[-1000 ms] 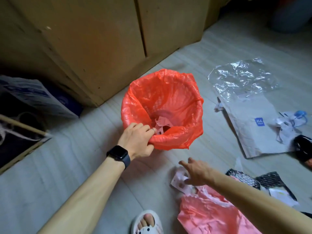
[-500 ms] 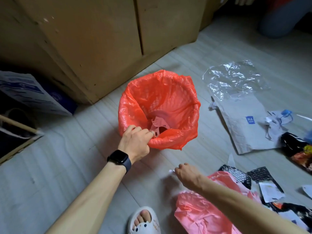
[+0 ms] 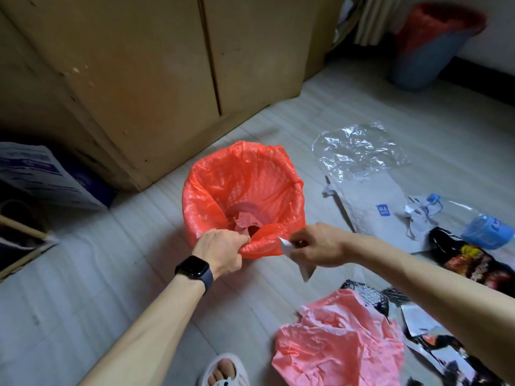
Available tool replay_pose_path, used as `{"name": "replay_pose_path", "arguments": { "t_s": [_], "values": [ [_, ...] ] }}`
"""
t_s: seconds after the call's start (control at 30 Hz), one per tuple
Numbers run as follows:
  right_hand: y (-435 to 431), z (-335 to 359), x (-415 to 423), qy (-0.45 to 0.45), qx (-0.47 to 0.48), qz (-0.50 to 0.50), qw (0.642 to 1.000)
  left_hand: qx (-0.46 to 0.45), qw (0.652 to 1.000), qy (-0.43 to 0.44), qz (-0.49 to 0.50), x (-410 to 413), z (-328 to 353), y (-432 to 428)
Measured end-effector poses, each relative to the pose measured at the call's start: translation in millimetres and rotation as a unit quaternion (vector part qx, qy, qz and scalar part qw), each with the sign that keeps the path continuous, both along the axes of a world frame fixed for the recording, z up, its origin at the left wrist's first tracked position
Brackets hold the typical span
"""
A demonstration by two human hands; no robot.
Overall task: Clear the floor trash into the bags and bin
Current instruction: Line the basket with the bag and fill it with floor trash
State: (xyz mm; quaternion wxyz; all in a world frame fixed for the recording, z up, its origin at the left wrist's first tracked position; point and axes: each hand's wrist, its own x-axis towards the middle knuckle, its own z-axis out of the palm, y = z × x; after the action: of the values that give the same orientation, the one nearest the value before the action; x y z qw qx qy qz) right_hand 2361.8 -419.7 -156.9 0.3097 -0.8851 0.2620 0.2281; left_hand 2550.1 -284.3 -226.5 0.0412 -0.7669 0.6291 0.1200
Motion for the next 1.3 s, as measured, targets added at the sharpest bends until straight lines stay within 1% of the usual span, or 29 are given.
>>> {"name": "replay_pose_path", "arguments": {
  "t_s": [0.07,0.1,0.13,0.17,0.2,0.23,0.3,0.33,0.37,0.43,0.5,0.53,0.6,0.67,0.73,0.83,0.93,1.03,1.13,1.23,1.3],
  "values": [
    [-9.6,16.7,10.8,-0.103,-0.007,-0.077,0.992,0.018,1.000,0.006,-0.003,-4.4,3.8,3.3],
    [-12.1,18.5,16.9,-0.160,-0.023,-0.113,0.980,0.026,1.000,0.010,-0.002,-6.1,4.2,5.9],
    [-13.2,15.6,23.4,-0.203,-0.049,-0.136,0.969,0.036,0.999,0.016,-0.002,-7.9,4.3,8.9],
    [-13.3,10.2,29.8,-0.224,-0.073,-0.141,0.962,0.041,0.999,0.025,-0.004,-9.0,3.9,11.6],
    [-13.4,2.8,35.3,-0.228,-0.085,-0.131,0.961,0.042,0.999,0.032,-0.009,-9.8,4.7,13.6],
    [-13.2,-6.1,39.5,-0.213,-0.087,-0.114,0.966,0.039,0.998,0.038,-0.015,-10.7,6.4,15.2],
    [-13.6,-22.8,42.2,-0.160,-0.087,-0.086,0.979,0.035,0.998,0.037,-0.026,-13.2,12.6,15.7],
    [-15.6,-28.2,40.4,-0.150,-0.087,-0.082,0.981,0.031,0.999,0.034,-0.028,-15.0,16.7,13.2],
    [-18.2,-30.7,36.0,-0.161,-0.084,-0.091,0.979,0.024,0.999,0.033,-0.028,-17.4,22.2,8.5],
    [-22.3,-29.5,24.9,-0.223,-0.058,-0.133,0.964,-0.017,0.999,0.031,-0.021,-20.7,33.6,-2.8],
    [-29.5,-26.3,2.1,-0.278,-0.040,-0.202,0.938,-0.073,0.996,0.037,-0.023,-28.6,44.8,-19.2],
    [-34.7,-25.8,-12.4,-0.295,-0.040,-0.238,0.925,-0.102,0.993,0.044,-0.027,-34.1,49.4,-28.2],
    [-49.9,-31.8,-54.7,-0.301,-0.046,-0.318,0.898,-0.167,0.983,0.065,-0.041,-56.1,54.0,-53.1],
    [-62.9,-46.7,-99.0,-0.271,-0.064,-0.384,0.880,-0.194,0.975,0.096,-0.056,-81.1,50.7,-80.2],
    [-71.0,-69.8,-145.4,-0.221,-0.089,-0.429,0.871,-0.179,0.973,0.114,-0.090,-112.8,37.6,-108.3],
    [-69.7,-110.0,-199.0,-0.148,-0.091,-0.454,0.874,-0.114,0.978,0.126,-0.121,-157.8,6.3,-137.9],
    [-58.3,-148.1,-236.8,-0.088,-0.056,-0.455,0.885,-0.038,0.982,0.149,-0.106,-198.0,-33.8,-149.9],
    [-39.3,-175.0,-254.4,-0.036,-0.026,-0.441,0.896,0.045,0.980,0.181,-0.066,-222.7,-75.1,-144.4],
    [-23.4,-196.6,-255.8,0.005,-0.033,-0.404,0.914,0.131,0.970,0.198,-0.044,-234.1,-113.4,-132.0],
    [-13.5,-210.6,-248.1,0.030,-0.014,-0.405,0.914,0.197,0.957,0.213,-0.007,-237.1,-138.8,-119.8],
    [-9.9,-219.6,-241.6,0.056,-0.004,-0.405,0.912,0.225,0.946,0.231,0.014,-237.2,-148.2,-114.2]
  ]
}}
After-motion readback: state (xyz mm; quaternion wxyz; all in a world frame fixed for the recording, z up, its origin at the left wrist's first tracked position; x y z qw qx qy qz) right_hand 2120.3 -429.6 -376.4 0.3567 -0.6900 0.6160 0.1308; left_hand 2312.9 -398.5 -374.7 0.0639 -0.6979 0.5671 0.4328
